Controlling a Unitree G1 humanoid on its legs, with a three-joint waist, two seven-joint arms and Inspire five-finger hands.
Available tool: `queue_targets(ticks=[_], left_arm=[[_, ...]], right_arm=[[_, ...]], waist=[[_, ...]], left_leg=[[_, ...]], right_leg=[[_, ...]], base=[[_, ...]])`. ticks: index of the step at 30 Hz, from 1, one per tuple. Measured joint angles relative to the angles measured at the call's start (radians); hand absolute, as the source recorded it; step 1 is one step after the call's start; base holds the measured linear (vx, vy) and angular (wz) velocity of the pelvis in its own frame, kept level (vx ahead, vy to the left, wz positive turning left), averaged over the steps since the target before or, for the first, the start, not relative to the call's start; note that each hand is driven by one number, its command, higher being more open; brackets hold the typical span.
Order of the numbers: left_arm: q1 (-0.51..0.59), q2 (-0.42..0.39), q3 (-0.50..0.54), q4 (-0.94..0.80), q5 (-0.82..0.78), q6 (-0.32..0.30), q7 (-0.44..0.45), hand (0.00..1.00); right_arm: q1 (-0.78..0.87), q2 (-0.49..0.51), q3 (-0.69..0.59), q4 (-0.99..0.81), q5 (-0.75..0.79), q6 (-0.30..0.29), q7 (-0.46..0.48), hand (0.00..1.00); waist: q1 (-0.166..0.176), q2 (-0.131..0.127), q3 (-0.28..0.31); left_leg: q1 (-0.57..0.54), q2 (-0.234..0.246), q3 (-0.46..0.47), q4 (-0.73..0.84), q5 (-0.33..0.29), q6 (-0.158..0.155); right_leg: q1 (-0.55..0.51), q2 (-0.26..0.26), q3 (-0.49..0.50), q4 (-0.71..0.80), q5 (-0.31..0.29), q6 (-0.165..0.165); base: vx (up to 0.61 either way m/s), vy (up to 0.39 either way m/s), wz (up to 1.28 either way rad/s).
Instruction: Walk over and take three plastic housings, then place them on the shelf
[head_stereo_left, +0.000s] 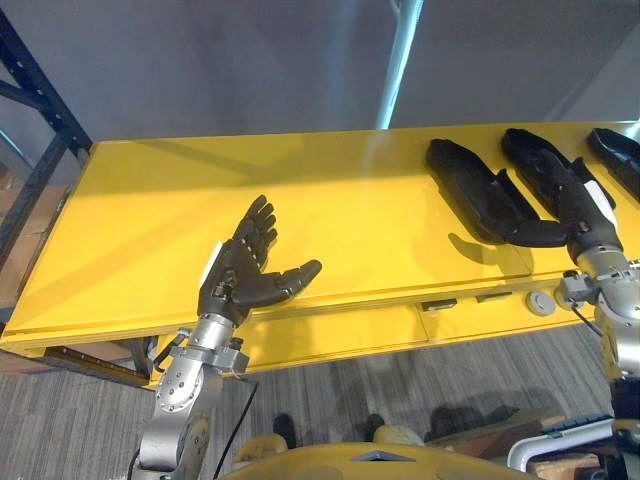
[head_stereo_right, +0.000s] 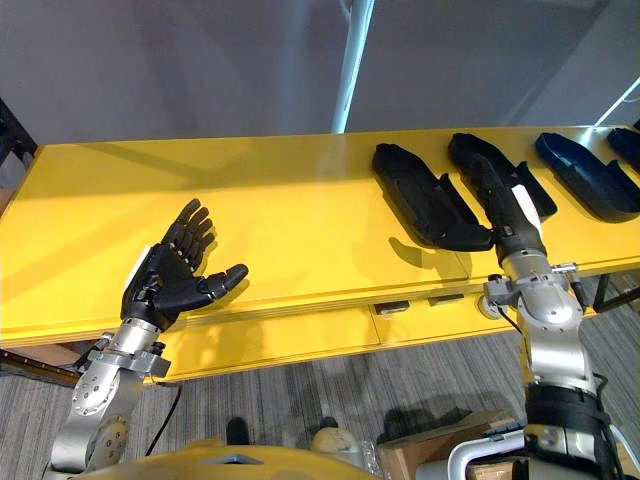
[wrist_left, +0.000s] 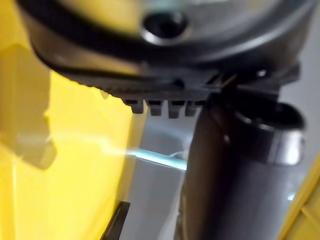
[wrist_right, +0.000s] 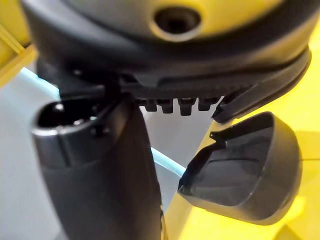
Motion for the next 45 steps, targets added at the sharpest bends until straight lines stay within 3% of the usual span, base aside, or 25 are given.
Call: queue_targets(ticks=[5,10,14,17,26,34,45], left_arm=[[-0.031,0.002,0.003,0.001,0.000,-0.001,0.001,1.00],[-0.047,0.001,0.000,0.029,-0.001,-0.003,0.005,1.00],[-0.055,0.003,0.001,0.067,-0.005,-0.003,0.032,1.00],[-0.064,0.002,0.001,0.066,-0.006,-0.006,0.033,1.00],[-0.074,0.006,-0.001,0.064,-0.009,-0.013,0.034,1.00],[-0.083,0.018,-0.014,0.064,-0.009,-0.013,0.030,1.00],[-0.092,0.017,-0.052,0.068,-0.009,-0.013,0.032,1.00]], right_arm=[[-0.133,-0.007,0.032,0.127,0.083,0.010,0.006,1.00],[-0.264,-0.023,0.093,0.258,0.102,0.082,0.017,1.00],[-0.340,-0.030,0.103,0.310,0.102,0.109,0.020,1.00],[-0.386,-0.032,0.111,0.344,0.101,0.111,0.034,1.00],[-0.450,-0.040,0.143,0.414,0.103,0.096,0.064,1.00],[-0.483,-0.037,0.195,0.422,0.204,0.104,0.059,1.00],[-0.531,0.045,0.189,0.418,0.227,0.152,-0.066,1.00]], waist=[[0.023,0.042,0.046],[0.041,0.076,0.089],[0.049,0.074,0.113],[0.051,0.080,0.137],[0.064,0.069,0.159],[0.092,0.067,0.163],[0.109,0.083,0.177]], left_leg=[[-0.055,0.002,-0.028,0.076,-0.029,0.010],[-0.120,0.013,-0.052,0.148,-0.032,0.001],[-0.159,0.015,-0.061,0.205,-0.043,-0.006],[-0.184,0.027,-0.066,0.245,-0.048,-0.011],[-0.198,0.036,-0.083,0.254,-0.033,-0.020],[-0.198,0.037,-0.089,0.270,-0.038,-0.020],[-0.180,0.051,-0.089,0.279,-0.043,-0.027]], right_leg=[[-0.008,0.000,-0.012,0.008,0.018,-0.002],[-0.032,0.002,-0.016,0.014,0.020,-0.017],[-0.033,0.002,-0.025,0.014,-0.012,-0.067],[-0.038,0.011,-0.030,0.016,-0.027,-0.085],[-0.041,0.020,-0.052,0.016,-0.025,-0.083],[-0.032,0.022,-0.061,0.015,-0.019,-0.075],[-0.010,0.036,-0.057,0.015,-0.027,-0.087]], base=[[-0.06,0.026,0.17],[-0.07,0.012,0.14],[-0.08,-0.023,0.07],[-0.12,-0.039,0.01],[-0.05,-0.020,0.04],[0.01,-0.001,0.02],[-0.02,-0.008,-0.01]])
